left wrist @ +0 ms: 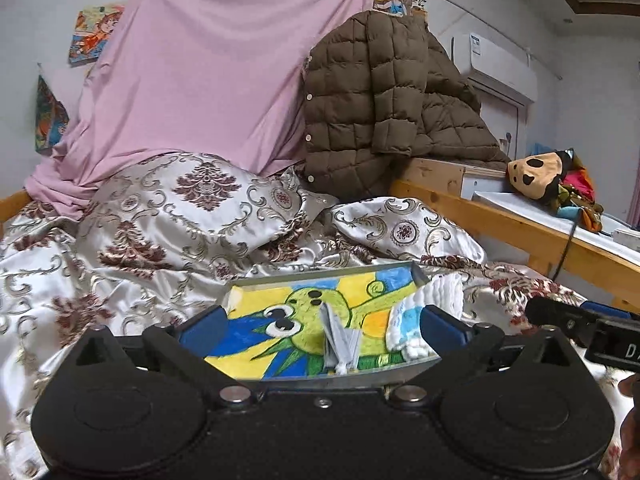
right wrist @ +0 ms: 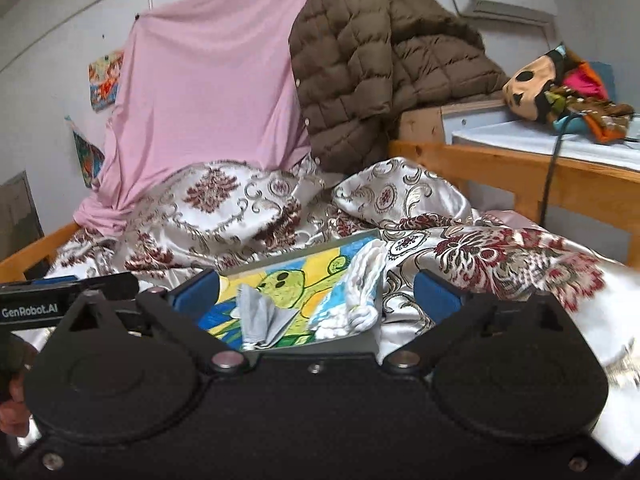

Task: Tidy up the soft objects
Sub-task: 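Withdraw both tools back above the bed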

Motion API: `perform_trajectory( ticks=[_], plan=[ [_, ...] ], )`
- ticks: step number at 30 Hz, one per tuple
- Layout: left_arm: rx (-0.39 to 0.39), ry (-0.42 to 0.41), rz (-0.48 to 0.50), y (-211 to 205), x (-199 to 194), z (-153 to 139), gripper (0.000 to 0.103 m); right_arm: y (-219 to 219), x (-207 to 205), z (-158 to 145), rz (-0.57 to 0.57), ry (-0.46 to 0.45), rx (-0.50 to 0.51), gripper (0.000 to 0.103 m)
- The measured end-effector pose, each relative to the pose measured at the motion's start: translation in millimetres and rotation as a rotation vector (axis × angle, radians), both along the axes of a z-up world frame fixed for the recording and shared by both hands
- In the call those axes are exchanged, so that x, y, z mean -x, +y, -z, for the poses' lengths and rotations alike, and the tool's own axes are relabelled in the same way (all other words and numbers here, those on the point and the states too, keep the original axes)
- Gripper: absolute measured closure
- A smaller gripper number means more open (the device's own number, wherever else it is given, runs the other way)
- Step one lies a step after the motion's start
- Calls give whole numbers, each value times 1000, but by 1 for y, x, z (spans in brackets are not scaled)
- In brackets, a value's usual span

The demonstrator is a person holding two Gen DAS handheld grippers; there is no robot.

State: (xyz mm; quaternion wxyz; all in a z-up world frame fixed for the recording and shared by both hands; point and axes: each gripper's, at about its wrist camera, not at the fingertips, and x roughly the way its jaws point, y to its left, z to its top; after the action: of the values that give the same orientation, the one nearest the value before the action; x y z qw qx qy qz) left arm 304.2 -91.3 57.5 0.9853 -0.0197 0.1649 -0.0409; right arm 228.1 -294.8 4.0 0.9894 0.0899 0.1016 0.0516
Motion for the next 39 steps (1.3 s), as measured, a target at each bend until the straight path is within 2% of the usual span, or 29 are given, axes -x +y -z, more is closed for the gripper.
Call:
perform_trajectory(
  ticks=[5, 10, 14, 17, 23, 31, 39],
  plan=[
    [-28, -10, -26, 11, 43, 4, 1, 13, 43, -2, 26, -38, -6, 1],
    [-26, 13, -50, 24, 82, 16, 1, 29, 89, 7, 31, -37, 26, 1],
    [-42, 39, -48, 35, 111, 26, 1, 47, 118, 15, 12, 26, 67, 1],
    [-85, 69, -38, 45, 132, 34, 1, 61, 137, 18, 11, 68, 91, 1],
    [-172, 144, -52, 64, 175, 44, 1, 85, 166, 23, -19, 91, 149, 1],
    [-155, 251, -138, 88, 218, 52, 1, 116, 199, 30, -51, 137, 205, 1],
    [-119, 321, -218, 107, 234, 70, 1, 136, 221, 42, -52, 209, 233, 1]
  ],
)
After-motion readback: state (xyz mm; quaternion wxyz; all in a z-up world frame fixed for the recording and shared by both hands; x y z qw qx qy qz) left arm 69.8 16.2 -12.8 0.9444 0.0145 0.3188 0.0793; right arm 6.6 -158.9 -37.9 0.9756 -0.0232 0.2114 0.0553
